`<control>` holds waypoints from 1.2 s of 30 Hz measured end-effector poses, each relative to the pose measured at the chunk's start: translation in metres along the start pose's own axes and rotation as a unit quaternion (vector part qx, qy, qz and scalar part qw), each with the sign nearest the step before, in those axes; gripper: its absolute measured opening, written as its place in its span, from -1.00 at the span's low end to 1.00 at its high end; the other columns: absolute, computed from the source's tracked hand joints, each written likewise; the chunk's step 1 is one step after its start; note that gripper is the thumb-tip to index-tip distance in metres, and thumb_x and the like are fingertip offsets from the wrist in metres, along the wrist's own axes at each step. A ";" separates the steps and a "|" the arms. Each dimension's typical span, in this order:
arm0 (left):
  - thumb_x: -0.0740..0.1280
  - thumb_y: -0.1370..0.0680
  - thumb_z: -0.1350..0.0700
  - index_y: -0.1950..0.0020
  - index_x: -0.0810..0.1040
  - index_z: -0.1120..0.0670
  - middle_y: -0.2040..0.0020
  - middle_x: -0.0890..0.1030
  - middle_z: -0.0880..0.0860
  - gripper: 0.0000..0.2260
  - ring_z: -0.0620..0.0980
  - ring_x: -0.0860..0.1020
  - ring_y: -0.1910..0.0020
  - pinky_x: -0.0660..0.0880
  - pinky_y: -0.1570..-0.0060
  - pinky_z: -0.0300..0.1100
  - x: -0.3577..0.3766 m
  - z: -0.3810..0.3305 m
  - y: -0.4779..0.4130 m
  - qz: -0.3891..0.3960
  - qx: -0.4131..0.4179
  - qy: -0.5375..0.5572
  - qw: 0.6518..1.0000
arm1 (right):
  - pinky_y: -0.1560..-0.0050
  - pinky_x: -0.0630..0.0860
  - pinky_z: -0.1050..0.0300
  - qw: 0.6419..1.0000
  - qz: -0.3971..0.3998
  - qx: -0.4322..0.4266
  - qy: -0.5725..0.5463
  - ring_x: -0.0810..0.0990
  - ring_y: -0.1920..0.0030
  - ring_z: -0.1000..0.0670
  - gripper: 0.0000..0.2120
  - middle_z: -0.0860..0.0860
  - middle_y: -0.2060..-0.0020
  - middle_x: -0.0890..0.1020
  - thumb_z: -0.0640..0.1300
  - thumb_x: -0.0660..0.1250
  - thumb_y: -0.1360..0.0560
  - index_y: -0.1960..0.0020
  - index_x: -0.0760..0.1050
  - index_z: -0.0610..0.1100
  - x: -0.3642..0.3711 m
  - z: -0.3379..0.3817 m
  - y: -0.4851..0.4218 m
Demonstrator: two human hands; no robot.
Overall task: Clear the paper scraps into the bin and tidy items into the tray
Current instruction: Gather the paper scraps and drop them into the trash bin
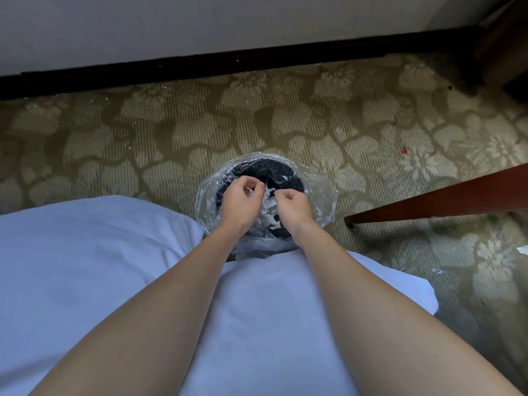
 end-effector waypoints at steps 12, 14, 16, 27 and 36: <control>0.20 -0.64 0.14 -0.24 0.56 0.09 -0.10 0.60 -0.06 -0.77 -0.19 0.52 -0.05 0.37 0.12 -0.51 -0.002 -0.009 0.003 0.013 0.013 0.000 1.000 | 0.34 0.37 0.23 0.999 -0.011 -0.038 -0.014 0.46 0.34 0.12 -0.74 0.06 0.12 0.63 -0.13 0.16 -0.61 -0.21 0.55 -0.04 -0.006 0.005 -0.003; 0.21 -0.64 0.13 -0.25 0.56 0.08 -0.10 0.60 -0.06 -0.77 -0.22 0.51 -0.01 0.36 0.15 -0.53 -0.004 -0.014 0.009 0.020 0.020 -0.015 0.999 | 0.20 0.43 0.20 0.998 -0.001 -0.054 0.016 0.54 0.18 0.08 -0.73 0.03 -0.02 0.64 -0.12 0.17 -0.61 -0.25 0.54 -0.06 -0.010 0.003 0.002; 0.21 -0.63 0.13 -0.27 0.55 0.06 -0.10 0.59 -0.05 -0.76 -0.23 0.50 0.04 0.35 0.15 -0.50 -0.007 -0.020 0.016 0.032 0.027 -0.036 0.998 | 0.09 0.48 0.15 0.995 0.017 -0.065 0.069 0.58 0.08 0.03 -0.71 0.02 -0.09 0.62 -0.11 0.18 -0.61 -0.29 0.51 -0.07 -0.016 -0.001 0.011; 0.20 -0.59 0.11 -0.37 0.49 0.07 -0.30 0.55 -0.01 -0.65 -0.01 0.53 -0.21 0.45 -0.20 -0.10 -0.042 -0.091 0.085 0.082 0.113 -0.177 0.974 | -0.06 0.39 0.22 0.966 0.030 -0.181 0.181 0.49 -0.06 0.09 -0.64 -0.01 -0.25 0.57 -0.18 0.18 -0.58 -0.35 0.48 -0.13 -0.063 0.043 0.102; 0.17 -0.56 0.06 -0.33 0.50 0.00 -0.29 0.56 -0.04 -0.64 -0.01 0.45 -0.31 0.39 -0.30 0.00 -0.067 -0.181 0.157 0.078 0.221 -0.231 0.944 | -0.38 0.36 -0.03 0.932 -0.022 -0.257 0.254 0.38 -0.36 0.00 -0.60 0.03 -0.34 0.47 -0.10 0.16 -0.56 -0.39 0.43 -0.03 -0.129 0.083 0.197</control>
Point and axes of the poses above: each hand's wrist, its own y-axis away from the middle knuckle, its own x-axis out of the palm, z = x × y, the point moved 4 cm from there along -y, towards the middle knuckle
